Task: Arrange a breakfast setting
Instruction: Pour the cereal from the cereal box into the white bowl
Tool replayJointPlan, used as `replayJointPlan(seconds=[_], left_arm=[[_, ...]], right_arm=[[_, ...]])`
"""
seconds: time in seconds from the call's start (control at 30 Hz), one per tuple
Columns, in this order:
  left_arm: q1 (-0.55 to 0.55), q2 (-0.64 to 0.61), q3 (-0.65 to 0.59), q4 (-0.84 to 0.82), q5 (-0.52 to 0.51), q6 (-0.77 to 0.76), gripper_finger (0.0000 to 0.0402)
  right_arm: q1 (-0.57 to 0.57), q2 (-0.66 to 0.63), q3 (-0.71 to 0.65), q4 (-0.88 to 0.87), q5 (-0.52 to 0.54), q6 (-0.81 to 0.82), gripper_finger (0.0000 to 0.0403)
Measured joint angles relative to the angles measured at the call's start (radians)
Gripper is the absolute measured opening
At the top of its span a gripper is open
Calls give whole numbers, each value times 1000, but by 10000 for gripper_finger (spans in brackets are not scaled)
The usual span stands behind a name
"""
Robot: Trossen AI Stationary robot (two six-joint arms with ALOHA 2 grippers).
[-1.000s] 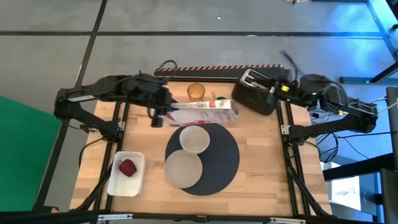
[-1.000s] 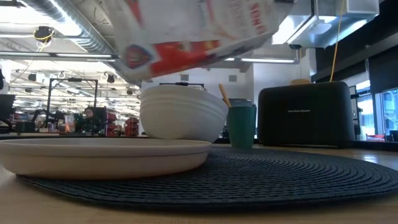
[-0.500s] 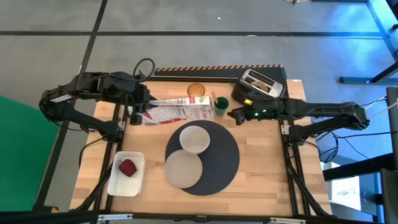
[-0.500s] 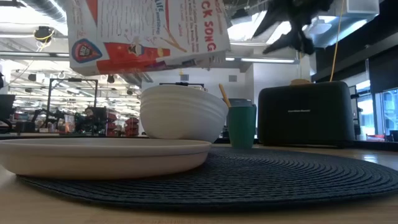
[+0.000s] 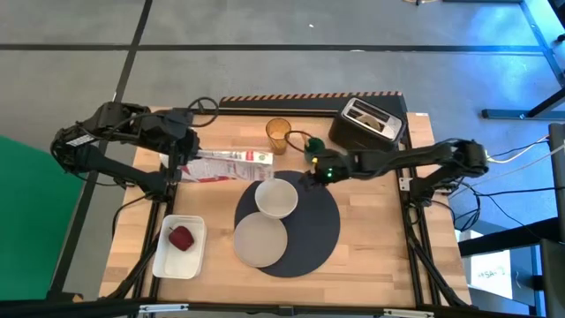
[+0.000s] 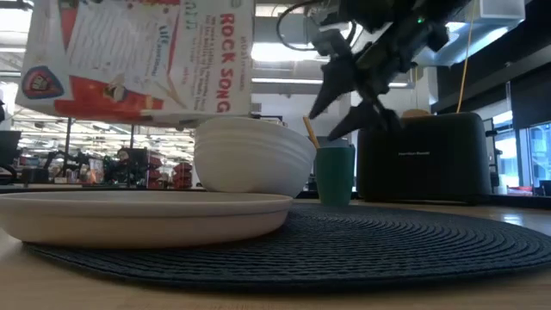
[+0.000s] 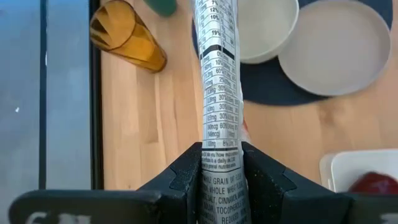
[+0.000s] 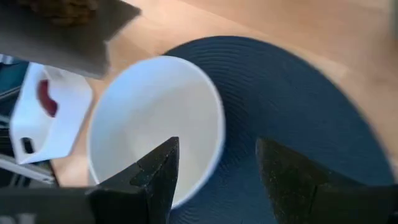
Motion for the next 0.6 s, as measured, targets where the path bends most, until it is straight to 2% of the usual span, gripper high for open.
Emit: replayJointPlan(seconds=[0.13, 0.43, 0.6], left_arm=[[1, 0, 0, 1, 0, 29, 94], [49, -6, 0, 0, 16, 111, 94], [76, -6, 0, 1, 37, 146, 94]], right_arm=[[0, 22, 1, 91, -14, 5, 205], [11, 117, 1, 132, 4, 5, 205], [27, 167, 1, 193, -22, -11, 205]])
